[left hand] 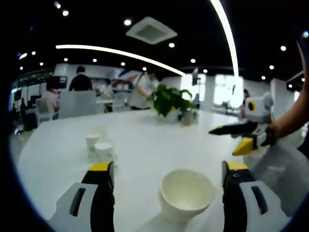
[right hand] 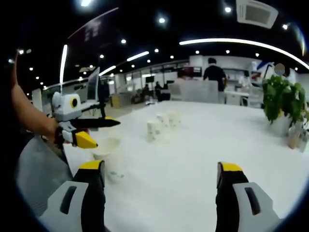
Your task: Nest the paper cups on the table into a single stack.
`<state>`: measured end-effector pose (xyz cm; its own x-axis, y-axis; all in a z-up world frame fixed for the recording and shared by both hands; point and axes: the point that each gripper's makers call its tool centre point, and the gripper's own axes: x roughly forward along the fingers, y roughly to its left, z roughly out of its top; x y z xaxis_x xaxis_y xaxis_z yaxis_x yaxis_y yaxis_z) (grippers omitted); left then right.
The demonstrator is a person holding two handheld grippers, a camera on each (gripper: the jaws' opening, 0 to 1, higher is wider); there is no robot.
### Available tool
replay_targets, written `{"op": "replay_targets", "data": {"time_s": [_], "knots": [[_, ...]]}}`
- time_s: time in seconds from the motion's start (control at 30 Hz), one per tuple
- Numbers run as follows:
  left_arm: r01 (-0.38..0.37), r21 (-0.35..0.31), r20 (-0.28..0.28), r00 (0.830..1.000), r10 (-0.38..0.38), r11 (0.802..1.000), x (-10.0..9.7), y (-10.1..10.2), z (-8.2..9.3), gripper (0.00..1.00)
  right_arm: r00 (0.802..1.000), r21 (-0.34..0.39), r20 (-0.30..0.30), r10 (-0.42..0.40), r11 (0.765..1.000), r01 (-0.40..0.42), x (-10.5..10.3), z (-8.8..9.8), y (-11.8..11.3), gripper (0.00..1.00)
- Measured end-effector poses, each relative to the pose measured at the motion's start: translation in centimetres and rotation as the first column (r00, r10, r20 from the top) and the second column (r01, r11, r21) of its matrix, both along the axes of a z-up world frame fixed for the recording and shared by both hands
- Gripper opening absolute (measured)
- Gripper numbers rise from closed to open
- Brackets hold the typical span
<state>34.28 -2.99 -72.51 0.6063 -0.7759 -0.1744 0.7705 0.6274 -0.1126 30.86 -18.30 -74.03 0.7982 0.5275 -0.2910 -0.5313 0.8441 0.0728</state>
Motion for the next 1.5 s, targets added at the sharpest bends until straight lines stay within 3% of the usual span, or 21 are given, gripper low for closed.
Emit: {"op": "replay_targets", "data": {"time_s": [0.27,0.47,0.6,0.73,0.97,1.13,1.5], "knots": [[-0.072,0.041,-0.026,0.997,0.073,0.997,0.2,5.4,0.6,0.98,0.999,-0.043,0.043,0.021,0.999,-0.019,0.8,0.8,-0.1,0.98],[-0.135,0.041,-0.037,0.99,0.136,0.99,-1.6,9.0,0.7,0.98,0.996,-0.044,0.08,0.048,0.998,-0.044,1.0,2.0,0.7,1.0],[-0.171,0.062,-0.043,0.984,0.173,0.983,-2.5,10.6,-0.1,0.98,0.995,-0.044,0.08,0.053,0.998,-0.05,1.1,1.9,0.8,1.0],[-0.191,0.057,-0.057,0.979,0.194,0.98,-3.5,10.9,-0.1,0.98,0.997,-0.038,0.068,0.046,0.998,-0.044,1.0,1.6,0.7,1.0],[-0.185,0.075,-0.026,0.982,0.187,0.98,-4.8,10.0,0.2,0.97,0.998,-0.033,0.059,0.038,0.999,-0.036,0.3,1.0,0.6,1.0],[-0.216,0.057,-0.061,0.974,0.219,0.975,-4.6,10.3,-0.5,0.96,0.997,-0.033,0.061,0.037,0.999,-0.035,0.2,1.0,0.8,1.0],[-0.243,0.039,-0.081,0.966,0.245,0.969,-3.5,11.0,-1.4,0.94,0.997,-0.039,0.043,0.06,0.998,-0.059,-0.1,0.2,1.3,1.0]]}}
